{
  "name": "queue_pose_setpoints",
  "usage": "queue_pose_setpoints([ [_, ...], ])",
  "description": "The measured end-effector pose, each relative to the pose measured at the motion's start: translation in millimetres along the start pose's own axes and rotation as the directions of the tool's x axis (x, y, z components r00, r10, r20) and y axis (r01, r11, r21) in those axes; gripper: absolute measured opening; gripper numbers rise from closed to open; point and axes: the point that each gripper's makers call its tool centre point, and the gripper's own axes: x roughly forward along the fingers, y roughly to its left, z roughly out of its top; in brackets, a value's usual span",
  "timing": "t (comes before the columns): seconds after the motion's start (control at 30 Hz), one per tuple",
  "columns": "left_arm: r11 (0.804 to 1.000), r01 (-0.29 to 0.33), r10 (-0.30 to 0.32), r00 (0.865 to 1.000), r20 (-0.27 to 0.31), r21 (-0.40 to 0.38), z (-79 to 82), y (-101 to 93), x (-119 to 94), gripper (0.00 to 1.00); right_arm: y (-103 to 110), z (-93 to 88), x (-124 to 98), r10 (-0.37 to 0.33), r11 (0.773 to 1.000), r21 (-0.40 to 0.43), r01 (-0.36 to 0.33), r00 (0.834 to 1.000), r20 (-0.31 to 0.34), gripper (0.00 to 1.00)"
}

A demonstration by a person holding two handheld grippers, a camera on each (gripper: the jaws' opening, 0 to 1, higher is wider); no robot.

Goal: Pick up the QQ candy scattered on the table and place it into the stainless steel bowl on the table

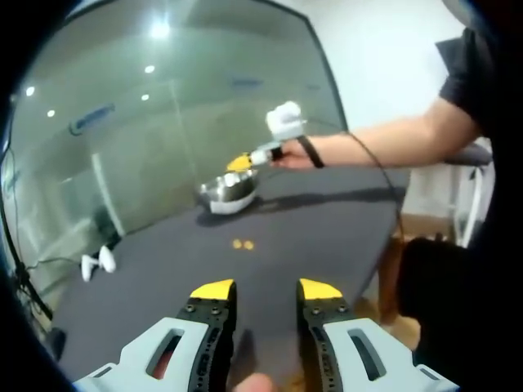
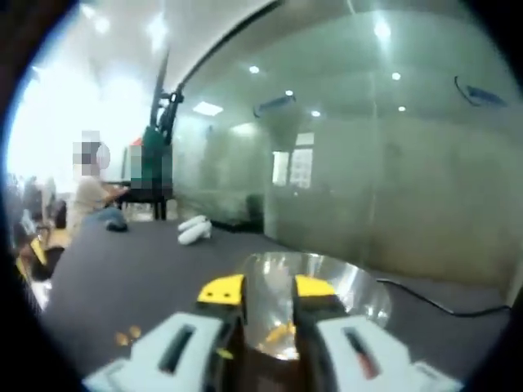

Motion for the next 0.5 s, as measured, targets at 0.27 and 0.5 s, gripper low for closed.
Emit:
queue_pose_setpoints([
  [0.27,1.000,0.014,-0.014,1.000,-0.004,-0.004,-1.2,-3.5,1.8,0.31,79.2,-27.4,-46.4,0.220,0.975,-0.002,-0.220,0.975,-0.015,0.24],
  [0.5,1.000,0.013,-0.013,1.000,0.004,0.008,4.2,-1.2,2.3,0.31,108.8,-50.5,-93.8,0.294,0.956,-0.006,-0.295,0.955,-0.050,0.25],
])
